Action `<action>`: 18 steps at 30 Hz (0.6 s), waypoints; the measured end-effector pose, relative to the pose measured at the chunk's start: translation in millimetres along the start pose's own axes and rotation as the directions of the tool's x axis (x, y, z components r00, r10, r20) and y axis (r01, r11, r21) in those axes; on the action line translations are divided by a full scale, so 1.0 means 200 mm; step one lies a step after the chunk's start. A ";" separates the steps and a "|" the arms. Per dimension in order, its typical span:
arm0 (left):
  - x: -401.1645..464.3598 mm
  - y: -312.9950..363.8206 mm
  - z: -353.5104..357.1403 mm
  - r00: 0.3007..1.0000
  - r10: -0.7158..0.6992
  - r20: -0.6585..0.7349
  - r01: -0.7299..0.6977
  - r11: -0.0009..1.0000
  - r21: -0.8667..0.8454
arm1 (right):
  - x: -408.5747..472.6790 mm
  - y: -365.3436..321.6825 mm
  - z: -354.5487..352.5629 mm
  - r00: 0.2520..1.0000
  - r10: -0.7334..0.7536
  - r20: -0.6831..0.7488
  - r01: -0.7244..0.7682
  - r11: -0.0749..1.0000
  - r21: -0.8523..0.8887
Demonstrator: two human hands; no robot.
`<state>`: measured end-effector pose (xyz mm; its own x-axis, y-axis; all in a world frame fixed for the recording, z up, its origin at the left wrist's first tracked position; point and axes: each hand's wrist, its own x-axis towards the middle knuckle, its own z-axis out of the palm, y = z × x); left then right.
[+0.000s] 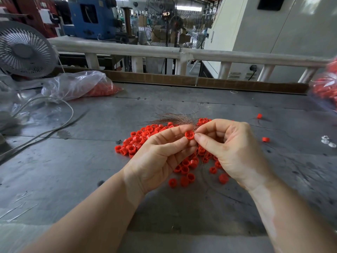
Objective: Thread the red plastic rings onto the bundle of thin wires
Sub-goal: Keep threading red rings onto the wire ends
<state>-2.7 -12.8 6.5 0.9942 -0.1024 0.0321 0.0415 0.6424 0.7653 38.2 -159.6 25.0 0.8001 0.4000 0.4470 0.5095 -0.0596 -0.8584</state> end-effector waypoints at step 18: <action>-0.01 0.02 0.00 0.999 -0.055 -0.003 0.055 0.997 0.052 | 0.00 0.00 -0.03 0.998 -0.043 0.047 0.052 0.980 -0.193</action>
<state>-4.7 -9.9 9.8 0.9908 -0.1352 -0.0117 0.0906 0.5952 0.7985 40.4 -165.1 27.3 0.7614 0.4450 0.4715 0.6016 -0.2139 -0.7696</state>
